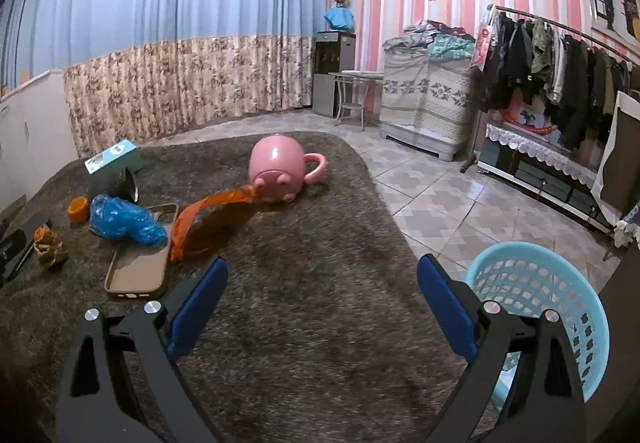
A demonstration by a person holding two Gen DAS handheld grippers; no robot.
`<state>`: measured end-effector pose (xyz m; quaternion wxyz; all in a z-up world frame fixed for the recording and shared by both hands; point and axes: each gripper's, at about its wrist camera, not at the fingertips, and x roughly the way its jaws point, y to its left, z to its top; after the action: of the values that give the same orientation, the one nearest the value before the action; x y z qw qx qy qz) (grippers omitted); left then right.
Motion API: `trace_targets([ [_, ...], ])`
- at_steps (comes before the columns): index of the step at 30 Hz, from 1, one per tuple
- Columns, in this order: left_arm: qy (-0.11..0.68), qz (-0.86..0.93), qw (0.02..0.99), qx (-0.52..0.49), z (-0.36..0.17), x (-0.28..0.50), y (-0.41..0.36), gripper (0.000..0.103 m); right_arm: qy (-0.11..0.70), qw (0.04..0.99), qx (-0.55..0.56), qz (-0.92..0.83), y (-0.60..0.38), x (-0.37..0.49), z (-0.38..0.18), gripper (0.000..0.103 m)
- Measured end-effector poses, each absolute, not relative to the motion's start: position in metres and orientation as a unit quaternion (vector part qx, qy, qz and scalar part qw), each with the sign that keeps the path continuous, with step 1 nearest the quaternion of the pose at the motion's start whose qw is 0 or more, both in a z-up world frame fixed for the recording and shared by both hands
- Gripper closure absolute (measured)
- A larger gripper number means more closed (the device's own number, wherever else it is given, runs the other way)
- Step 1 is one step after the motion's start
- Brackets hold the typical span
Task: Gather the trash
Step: 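Move both tools back over the rug toward the orange peels, then grasp the brown paper bag with the left gripper while the right gripper grasps the orange plastic strip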
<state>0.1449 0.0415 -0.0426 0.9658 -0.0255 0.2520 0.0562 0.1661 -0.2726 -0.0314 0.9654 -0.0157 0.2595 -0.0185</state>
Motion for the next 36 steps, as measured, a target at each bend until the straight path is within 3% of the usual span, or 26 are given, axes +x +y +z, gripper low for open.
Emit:
trace_targets([
  [17,0.314,0.072,0.945,-0.057,-0.074,0.178,0.068,0.007,0.29,0.955,-0.058,0.014,-0.228,0.179,-0.051,0.009],
  [18,0.32,0.07,0.943,-0.058,-0.075,0.181,0.069,0.01,0.292,0.955,-0.059,0.016,-0.227,0.179,-0.051,0.009],
  [21,0.346,0.056,0.935,-0.058,-0.083,0.194,0.069,0.03,0.295,0.953,-0.059,0.02,-0.224,0.179,-0.052,0.009],
  [23,0.366,0.045,0.927,-0.061,-0.09,0.2,0.068,0.049,0.297,0.953,-0.057,0.022,-0.223,0.179,-0.052,0.009],
  [24,0.368,0.039,0.927,-0.064,-0.092,0.2,0.068,0.053,0.298,0.953,-0.056,0.024,-0.222,0.18,-0.052,0.009],
  [36,0.305,0.052,0.948,-0.076,-0.077,0.18,0.071,0.059,0.303,0.952,0.001,0.053,-0.218,0.21,-0.046,0.009],
])
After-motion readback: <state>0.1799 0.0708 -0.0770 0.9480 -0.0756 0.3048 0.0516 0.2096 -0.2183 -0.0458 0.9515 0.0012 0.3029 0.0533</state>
